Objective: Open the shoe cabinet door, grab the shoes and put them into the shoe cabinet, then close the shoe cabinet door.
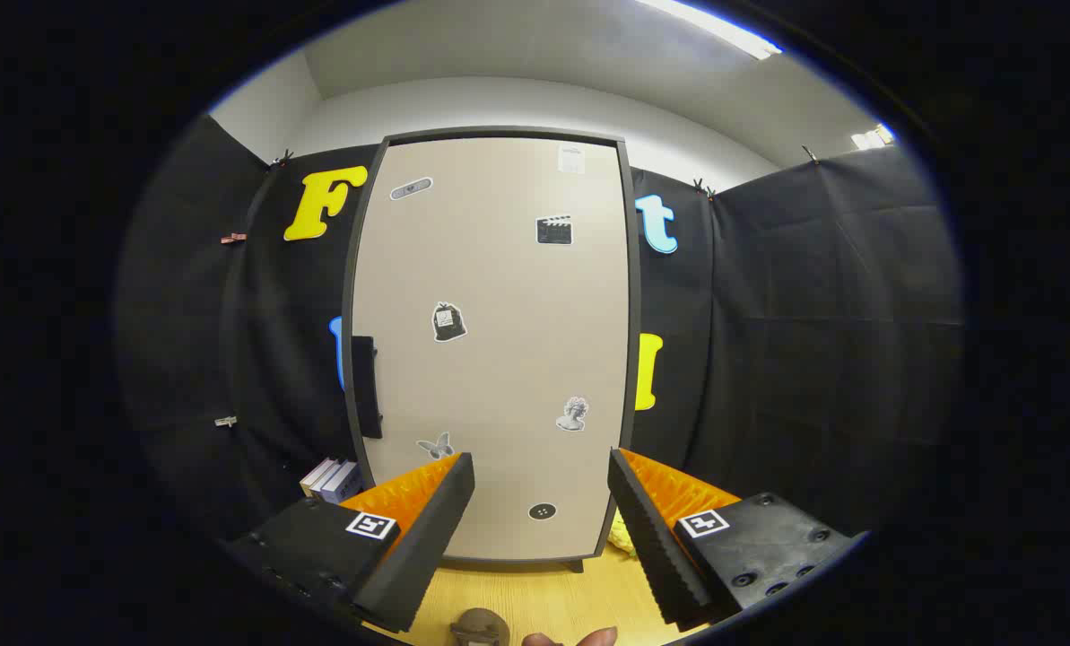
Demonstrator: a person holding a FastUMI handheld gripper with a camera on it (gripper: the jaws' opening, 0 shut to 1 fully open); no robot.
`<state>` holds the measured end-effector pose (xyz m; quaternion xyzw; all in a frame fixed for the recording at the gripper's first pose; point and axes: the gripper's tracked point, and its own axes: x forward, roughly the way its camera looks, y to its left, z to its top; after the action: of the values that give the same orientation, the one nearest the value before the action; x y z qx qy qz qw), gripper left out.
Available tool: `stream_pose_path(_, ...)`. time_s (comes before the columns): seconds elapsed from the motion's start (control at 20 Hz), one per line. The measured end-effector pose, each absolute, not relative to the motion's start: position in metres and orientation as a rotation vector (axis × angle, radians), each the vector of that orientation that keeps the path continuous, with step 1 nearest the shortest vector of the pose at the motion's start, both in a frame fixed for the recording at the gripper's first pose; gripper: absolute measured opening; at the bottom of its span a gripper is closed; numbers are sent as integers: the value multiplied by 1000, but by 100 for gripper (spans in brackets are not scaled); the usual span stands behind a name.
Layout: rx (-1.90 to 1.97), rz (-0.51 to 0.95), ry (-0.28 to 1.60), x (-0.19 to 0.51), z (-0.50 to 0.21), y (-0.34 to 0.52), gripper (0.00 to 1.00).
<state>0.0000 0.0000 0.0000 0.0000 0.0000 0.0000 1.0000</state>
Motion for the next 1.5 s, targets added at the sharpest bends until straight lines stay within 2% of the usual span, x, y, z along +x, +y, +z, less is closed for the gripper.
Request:
stream_pose_path(1.2,17,17,18,-7,2,6,98)
stream_pose_path(1.5,37,79,-6,3,17,35,98)
